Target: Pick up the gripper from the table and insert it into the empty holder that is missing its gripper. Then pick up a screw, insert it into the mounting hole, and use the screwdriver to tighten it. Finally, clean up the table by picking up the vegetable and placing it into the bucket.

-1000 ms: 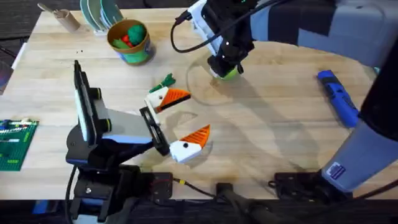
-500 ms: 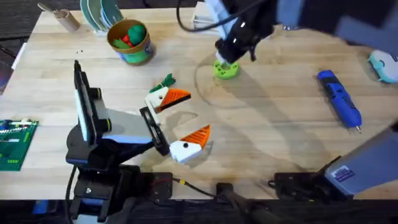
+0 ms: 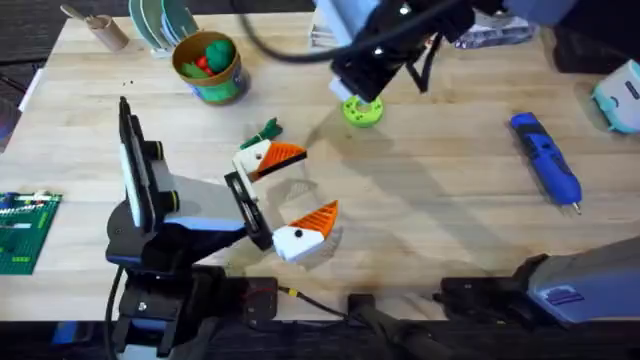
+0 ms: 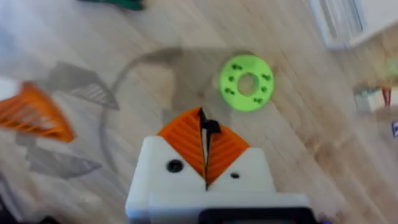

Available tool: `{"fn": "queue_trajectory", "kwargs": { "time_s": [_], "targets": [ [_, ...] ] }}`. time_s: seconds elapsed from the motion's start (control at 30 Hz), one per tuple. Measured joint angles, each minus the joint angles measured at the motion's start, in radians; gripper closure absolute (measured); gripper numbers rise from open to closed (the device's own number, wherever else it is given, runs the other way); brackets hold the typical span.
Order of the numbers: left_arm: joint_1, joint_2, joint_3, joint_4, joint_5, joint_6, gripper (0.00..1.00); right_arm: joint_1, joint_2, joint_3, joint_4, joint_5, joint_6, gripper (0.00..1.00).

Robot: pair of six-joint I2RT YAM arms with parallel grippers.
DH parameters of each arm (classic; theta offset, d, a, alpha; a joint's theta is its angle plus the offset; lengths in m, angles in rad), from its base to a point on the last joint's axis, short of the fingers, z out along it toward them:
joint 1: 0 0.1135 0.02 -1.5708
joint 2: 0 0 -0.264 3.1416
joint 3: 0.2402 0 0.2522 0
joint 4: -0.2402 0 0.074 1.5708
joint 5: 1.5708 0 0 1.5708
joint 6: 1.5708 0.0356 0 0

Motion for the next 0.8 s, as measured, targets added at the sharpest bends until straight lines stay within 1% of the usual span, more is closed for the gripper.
{"fn": "queue_trajectory", "kwargs": {
  "time_s": [0.17, 0.33, 0.47, 0.6, 0.77, 0.8],
  "targets": [
    [0.0, 0.0, 0.0, 0.0, 0.0, 0.0, 0.008, 0.101, 0.002, 0.129, -0.099, -0.007, -0.023, 0.994],
    [0.0, 0.0, 0.0, 0.0, 0.0, 0.0, 0.008, 0.159, 0.031, 0.267, -0.191, -0.038, -0.03, 0.994],
    [0.0, 0.0, 0.0, 0.0, 0.0, 0.0, 0.008, 0.198, 0.087, 0.353, -0.261, -0.083, -0.029, 0.994],
    [0.0, 0.0, 0.0, 0.0, 0.0, 0.0, 0.008, 0.241, 0.145, 0.399, -0.31, -0.106, -0.028, 0.994],
    [0.0, 0.0, 0.0, 0.0, 0.0, 0.0, 0.008, 0.297, 0.172, 0.402, -0.283, -0.117, -0.028, 0.994],
    [0.0, 0.0, 0.0, 0.0, 0.0, 0.0, 0.008, 0.321, 0.172, 0.408, -0.27, -0.125, -0.028, 0.994]
  ]
}}
